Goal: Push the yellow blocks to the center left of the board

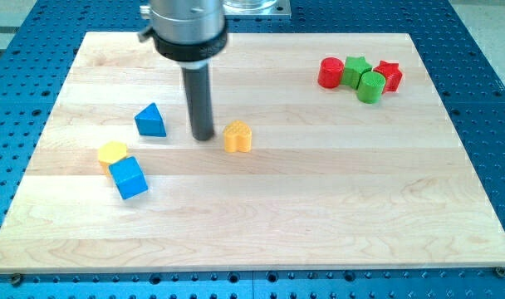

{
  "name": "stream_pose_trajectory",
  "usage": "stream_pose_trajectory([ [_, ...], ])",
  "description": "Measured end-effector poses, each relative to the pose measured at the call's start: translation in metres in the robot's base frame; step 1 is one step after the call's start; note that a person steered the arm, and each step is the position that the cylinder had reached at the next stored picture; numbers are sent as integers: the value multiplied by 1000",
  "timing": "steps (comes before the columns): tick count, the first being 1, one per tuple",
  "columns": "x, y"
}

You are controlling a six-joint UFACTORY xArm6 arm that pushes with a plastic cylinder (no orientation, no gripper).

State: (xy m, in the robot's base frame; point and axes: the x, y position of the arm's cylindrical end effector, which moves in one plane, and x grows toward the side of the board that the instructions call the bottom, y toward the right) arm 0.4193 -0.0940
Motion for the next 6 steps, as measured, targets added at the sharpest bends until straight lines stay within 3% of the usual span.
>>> stream_pose_trajectory([
  [1,-2,-71],
  [3,-28,-109],
  [4,-44,-54],
  [5,-42,80],
  [6,5,163],
])
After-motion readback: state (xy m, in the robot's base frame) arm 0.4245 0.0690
